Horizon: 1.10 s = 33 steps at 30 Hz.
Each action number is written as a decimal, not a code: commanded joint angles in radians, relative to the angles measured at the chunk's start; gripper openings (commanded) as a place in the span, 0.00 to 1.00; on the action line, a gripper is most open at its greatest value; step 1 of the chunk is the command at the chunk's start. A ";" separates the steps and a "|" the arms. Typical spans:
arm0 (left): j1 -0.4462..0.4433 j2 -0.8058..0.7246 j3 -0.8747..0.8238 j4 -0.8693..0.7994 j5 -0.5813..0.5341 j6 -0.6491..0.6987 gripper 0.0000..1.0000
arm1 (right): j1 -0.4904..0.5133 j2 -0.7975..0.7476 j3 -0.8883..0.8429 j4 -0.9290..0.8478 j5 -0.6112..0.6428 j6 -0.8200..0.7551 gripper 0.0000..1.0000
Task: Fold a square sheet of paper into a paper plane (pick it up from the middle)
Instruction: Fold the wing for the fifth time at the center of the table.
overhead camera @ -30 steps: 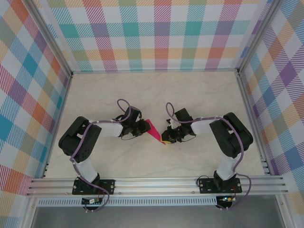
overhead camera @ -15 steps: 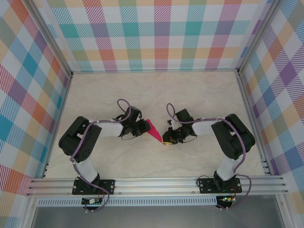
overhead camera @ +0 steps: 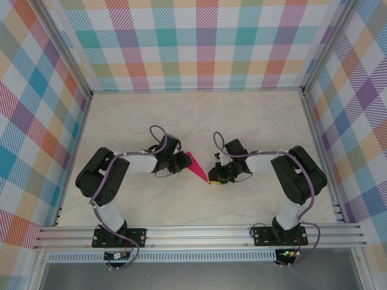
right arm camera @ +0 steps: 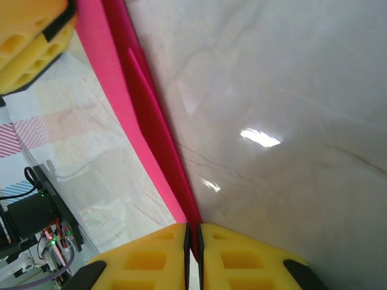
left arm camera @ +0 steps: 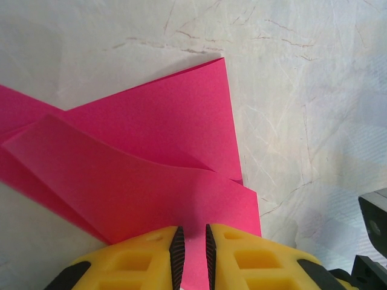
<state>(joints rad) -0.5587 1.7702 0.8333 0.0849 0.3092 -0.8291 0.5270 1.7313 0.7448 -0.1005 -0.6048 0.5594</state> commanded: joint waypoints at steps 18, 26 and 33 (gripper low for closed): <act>0.002 0.088 -0.017 -0.084 -0.061 -0.013 0.21 | 0.049 -0.166 0.109 -0.225 0.167 -0.045 0.17; 0.002 0.086 -0.023 -0.086 -0.056 -0.011 0.21 | 0.151 0.027 0.298 -0.252 0.183 -0.060 0.16; 0.002 0.089 -0.020 -0.089 -0.056 -0.011 0.21 | 0.161 0.129 0.357 -0.270 0.157 -0.080 0.15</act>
<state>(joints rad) -0.5579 1.7737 0.8371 0.0807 0.3130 -0.8410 0.6838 1.8412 1.0744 -0.3271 -0.4339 0.5087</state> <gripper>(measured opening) 0.212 0.154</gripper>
